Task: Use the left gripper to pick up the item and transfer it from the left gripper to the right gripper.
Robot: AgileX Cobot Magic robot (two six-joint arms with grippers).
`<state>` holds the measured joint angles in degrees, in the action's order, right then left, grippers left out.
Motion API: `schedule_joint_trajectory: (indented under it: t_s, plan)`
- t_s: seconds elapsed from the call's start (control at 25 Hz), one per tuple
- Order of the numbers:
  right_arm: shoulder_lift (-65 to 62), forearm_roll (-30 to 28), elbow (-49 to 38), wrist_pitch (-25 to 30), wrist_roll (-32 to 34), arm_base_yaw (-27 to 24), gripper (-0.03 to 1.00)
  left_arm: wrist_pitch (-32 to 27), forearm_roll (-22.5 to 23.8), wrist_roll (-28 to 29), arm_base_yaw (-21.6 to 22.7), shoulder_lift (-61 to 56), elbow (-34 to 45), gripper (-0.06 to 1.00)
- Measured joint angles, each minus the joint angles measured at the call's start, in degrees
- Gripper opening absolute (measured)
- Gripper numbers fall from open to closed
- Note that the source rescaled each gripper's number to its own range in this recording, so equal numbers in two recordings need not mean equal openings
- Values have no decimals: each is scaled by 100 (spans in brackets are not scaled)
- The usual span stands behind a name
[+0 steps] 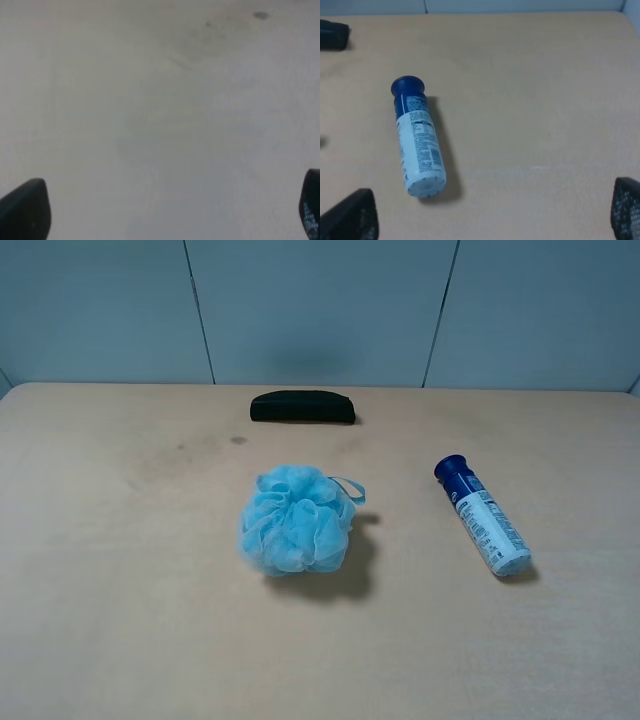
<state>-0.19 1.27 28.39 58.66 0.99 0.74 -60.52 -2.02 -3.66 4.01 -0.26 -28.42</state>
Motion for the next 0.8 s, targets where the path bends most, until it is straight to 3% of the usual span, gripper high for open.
schedule_joint_trajectory:
  t_s: [0.8]
  plan:
    - [0, 0, 0, 0, 0, 0, 100, 0, 0, 0, 0, 0, 0, 100]
